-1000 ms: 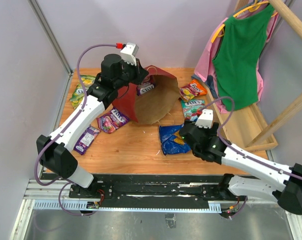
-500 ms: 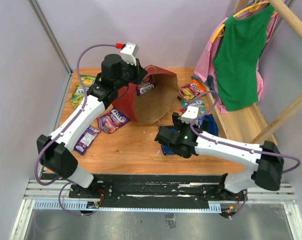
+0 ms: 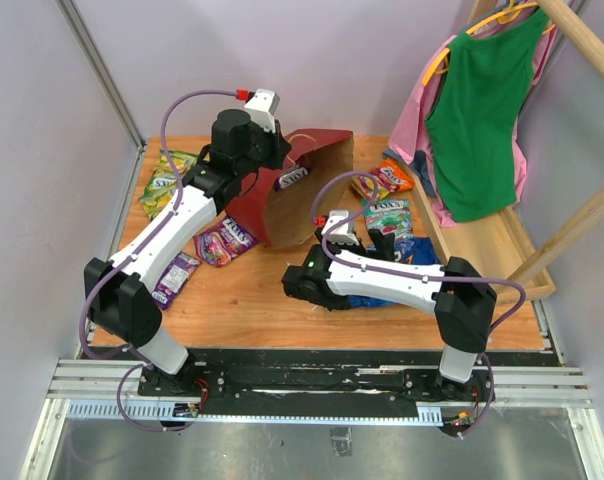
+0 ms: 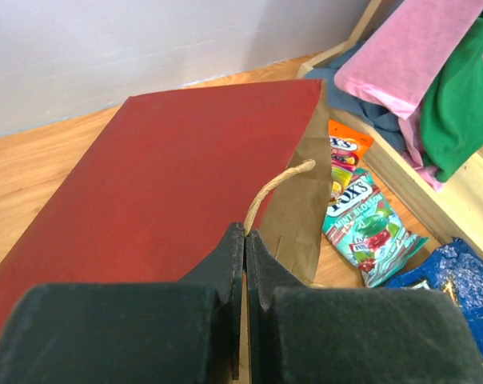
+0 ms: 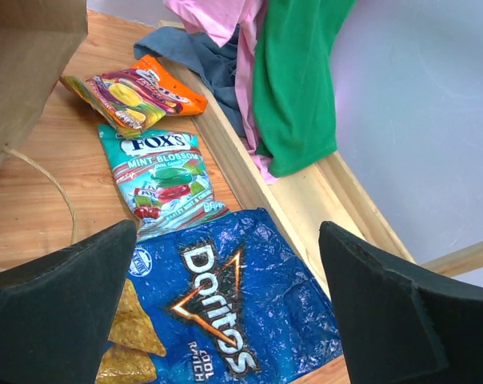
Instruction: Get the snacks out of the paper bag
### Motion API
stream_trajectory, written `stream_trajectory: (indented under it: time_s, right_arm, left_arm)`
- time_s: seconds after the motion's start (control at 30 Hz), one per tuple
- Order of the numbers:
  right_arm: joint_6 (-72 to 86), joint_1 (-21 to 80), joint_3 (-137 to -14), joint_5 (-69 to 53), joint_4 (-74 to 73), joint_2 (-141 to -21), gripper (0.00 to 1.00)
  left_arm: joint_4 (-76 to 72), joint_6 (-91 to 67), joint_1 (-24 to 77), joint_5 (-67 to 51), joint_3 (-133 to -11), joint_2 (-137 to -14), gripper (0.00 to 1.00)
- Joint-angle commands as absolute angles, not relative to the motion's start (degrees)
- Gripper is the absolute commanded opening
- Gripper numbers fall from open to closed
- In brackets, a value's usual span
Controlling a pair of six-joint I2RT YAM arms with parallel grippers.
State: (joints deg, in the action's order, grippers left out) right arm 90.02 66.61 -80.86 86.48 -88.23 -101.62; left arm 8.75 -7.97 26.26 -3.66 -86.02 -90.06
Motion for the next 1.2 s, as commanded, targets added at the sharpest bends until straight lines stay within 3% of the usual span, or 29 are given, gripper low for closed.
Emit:
stream_trajectory:
  time_s: [0.0,0.23,0.53,0.63,0.67,0.7,0.77,0.8,1.0,1.17]
  right_arm:
    - [89.3,66.7,-81.4,94.1,-91.8,-102.9,0.98]
    - [86.7,54.2,-81.5,92.5,-91.8,-98.2,0.98]
    - [68.5,35.7,-110.8,87.5,-91.7,-108.1,0.98]
    - [51.5,30.1,-120.9,80.2,-85.0,-112.3,0.98]
    - [29.9,28.8,-119.5,72.7,-71.7,-110.6,0.98]
    - [18.2,26.8,-113.8,59.6,-57.1,-106.9,0.98]
    - [12.3,22.7,-101.6,35.7,-38.7,-98.4,0.99]
    - [11.4,22.2,-96.7,31.3,-32.3,-95.1,0.98]
    - [8.5,24.6,-85.0,15.6,-21.5,-87.4,0.98]
    - [10.8,37.0,-69.9,13.6,-15.0,-81.3,0.99]
  left_arm:
    - [7.9,-8.3,25.4,-4.4,-87.5,-91.1,0.01]
    - [9.5,-7.7,25.4,-4.6,-88.3,-91.7,0.01]
    - [12.2,-6.3,25.2,-1.5,-89.5,-90.7,0.01]
    - [13.0,-5.5,25.1,-0.5,-89.6,-90.1,0.01]
    - [13.2,-5.5,25.0,-0.3,-89.6,-90.1,0.01]
    - [13.5,-5.5,24.9,-0.1,-89.8,-89.9,0.01]
    - [13.9,-5.3,24.8,0.1,-90.1,-89.7,0.0]
    - [14.0,-5.1,24.7,0.2,-90.1,-89.4,0.01]
    - [14.0,-5.4,24.4,-0.9,-90.7,-88.5,0.0]
    - [13.7,-5.4,24.2,0.3,-90.4,-88.7,0.01]
